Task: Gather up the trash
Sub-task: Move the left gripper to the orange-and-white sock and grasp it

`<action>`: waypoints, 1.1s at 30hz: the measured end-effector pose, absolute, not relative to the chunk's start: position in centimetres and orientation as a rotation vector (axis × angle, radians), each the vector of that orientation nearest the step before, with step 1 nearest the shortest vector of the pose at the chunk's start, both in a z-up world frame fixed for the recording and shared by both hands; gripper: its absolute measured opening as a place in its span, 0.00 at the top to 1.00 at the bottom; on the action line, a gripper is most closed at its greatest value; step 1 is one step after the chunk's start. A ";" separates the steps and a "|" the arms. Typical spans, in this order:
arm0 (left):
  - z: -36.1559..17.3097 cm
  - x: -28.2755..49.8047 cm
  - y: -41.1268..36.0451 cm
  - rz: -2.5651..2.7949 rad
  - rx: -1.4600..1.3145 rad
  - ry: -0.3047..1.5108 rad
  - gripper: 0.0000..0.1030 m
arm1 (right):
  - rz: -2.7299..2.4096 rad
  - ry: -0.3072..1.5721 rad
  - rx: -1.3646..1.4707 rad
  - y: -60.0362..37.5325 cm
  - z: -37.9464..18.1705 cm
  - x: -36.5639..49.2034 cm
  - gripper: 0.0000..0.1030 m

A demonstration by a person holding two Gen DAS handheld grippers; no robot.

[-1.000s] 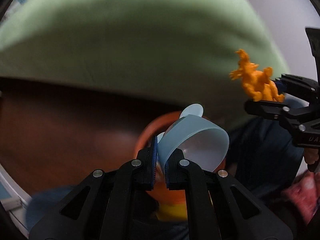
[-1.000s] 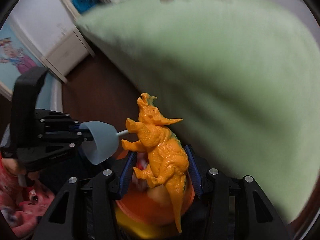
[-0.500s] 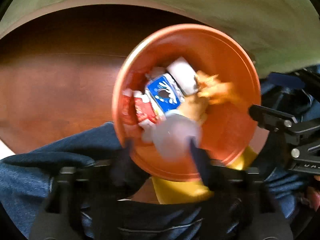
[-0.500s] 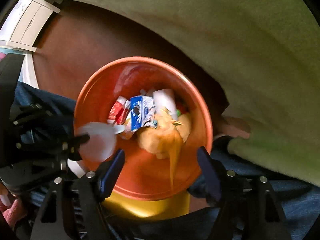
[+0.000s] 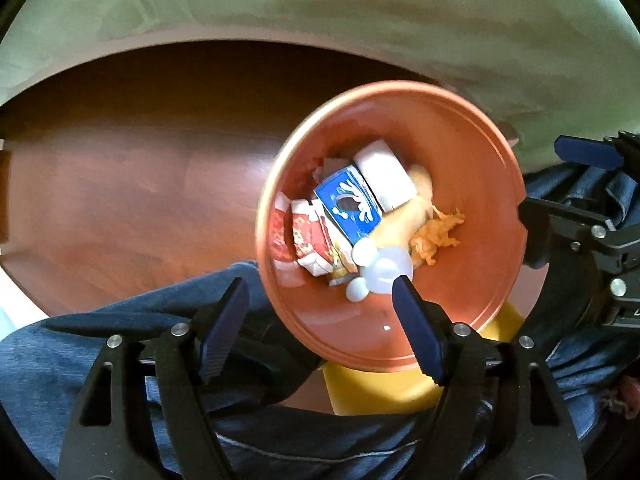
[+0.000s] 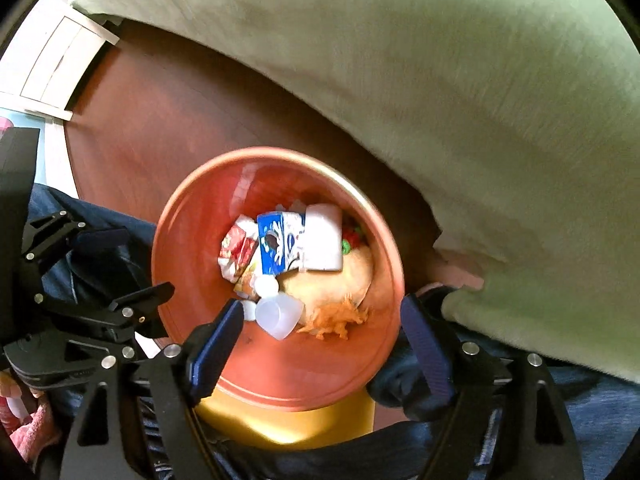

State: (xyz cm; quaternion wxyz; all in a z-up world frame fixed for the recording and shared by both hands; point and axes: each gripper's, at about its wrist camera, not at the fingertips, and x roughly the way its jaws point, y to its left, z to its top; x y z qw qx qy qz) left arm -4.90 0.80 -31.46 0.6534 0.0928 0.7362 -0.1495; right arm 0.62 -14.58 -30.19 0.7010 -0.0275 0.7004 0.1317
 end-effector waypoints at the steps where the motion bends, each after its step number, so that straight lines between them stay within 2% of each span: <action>1: -31.0 -4.5 1.1 -0.333 0.194 1.660 0.30 | 0.298 1.533 -0.070 -14.5 -29.4 0.7 0.23; 12: -24.6 0.3 4.9 -0.269 0.055 1.479 0.30 | 0.381 1.211 -0.082 -14.6 -19.8 2.5 0.20; 19: -17.0 4.7 7.5 -0.201 0.016 1.242 0.30 | 0.402 1.010 -0.017 -15.7 -14.2 4.3 0.17; 22: -13.9 7.1 8.1 -0.177 -0.013 1.157 0.29 | 0.414 0.949 -0.018 -15.6 -12.9 4.6 0.16; 27: -8.6 13.1 8.0 -0.172 -0.035 0.976 0.22 | 0.446 0.916 -0.003 -15.0 -12.7 5.1 0.16; 30: -6.5 17.8 7.3 -0.157 -0.016 0.867 0.16 | 0.455 0.911 -0.006 -14.8 -12.5 5.6 0.16; 33: -6.0 22.6 7.0 -0.149 -0.002 0.834 0.16 | 0.461 0.908 -0.003 -14.7 -12.7 6.1 0.16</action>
